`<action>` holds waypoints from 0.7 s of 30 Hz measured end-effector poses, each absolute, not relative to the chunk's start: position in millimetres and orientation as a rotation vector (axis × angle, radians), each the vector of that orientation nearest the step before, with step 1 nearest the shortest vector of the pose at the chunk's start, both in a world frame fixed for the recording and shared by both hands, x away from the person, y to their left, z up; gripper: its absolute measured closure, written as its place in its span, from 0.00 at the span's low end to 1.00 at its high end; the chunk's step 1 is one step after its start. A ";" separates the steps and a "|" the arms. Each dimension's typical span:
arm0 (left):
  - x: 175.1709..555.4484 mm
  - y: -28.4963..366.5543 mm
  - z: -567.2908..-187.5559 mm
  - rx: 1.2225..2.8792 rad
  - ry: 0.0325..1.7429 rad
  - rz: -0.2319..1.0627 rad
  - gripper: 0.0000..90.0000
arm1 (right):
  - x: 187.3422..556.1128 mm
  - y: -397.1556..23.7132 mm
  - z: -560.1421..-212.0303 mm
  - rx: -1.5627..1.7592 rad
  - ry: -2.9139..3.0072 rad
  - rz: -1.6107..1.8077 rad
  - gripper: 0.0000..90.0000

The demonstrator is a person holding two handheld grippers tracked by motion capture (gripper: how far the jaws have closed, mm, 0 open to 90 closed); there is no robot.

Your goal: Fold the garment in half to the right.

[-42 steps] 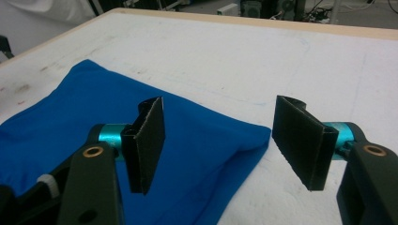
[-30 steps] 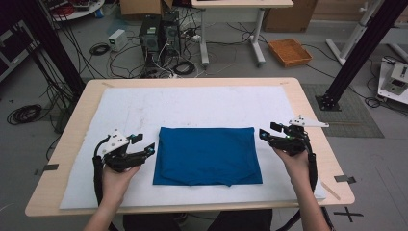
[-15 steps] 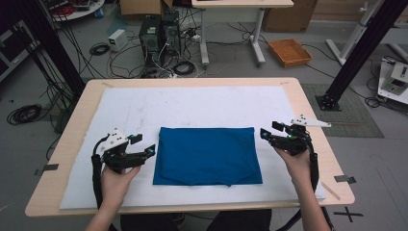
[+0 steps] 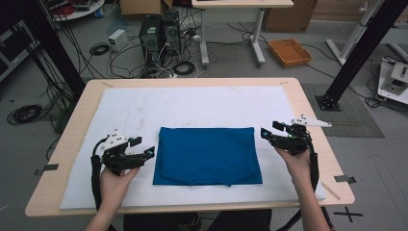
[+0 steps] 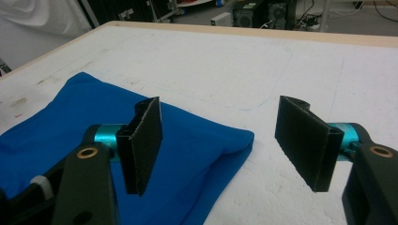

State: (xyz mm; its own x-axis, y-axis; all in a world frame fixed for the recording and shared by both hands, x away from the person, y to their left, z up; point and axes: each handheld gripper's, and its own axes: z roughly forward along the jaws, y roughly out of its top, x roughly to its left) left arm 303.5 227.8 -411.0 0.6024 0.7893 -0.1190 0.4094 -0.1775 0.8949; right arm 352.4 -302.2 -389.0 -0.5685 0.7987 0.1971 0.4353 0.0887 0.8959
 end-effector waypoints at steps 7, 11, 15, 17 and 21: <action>289.5 228.2 -420.0 1.813 1.060 0.380 0.36 | 349.5 -304.9 -390.6 1.228 2.024 1.463 0.36; 279.6 229.4 -428.6 1.814 1.091 0.348 0.42 | 348.5 -305.1 -389.5 1.222 2.020 1.466 0.36; 270.8 229.7 -436.7 1.781 1.152 0.264 0.43 | 347.4 -305.4 -388.4 1.224 2.015 1.466 0.36; 266.3 228.0 -440.0 1.788 1.161 0.257 0.43 | 347.4 -305.7 -388.8 1.223 2.014 1.465 0.36; 263.0 222.7 -445.6 1.798 1.198 0.212 0.45 | 347.7 -306.0 -389.1 1.228 2.011 1.467 0.37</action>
State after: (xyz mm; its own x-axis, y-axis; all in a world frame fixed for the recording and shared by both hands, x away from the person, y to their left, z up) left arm 263.0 222.7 -445.6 0.5083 0.7957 -0.3294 0.6348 -0.0877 0.7677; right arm 347.7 -306.0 -389.1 -0.5552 0.8091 0.1927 0.4304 0.0812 0.8990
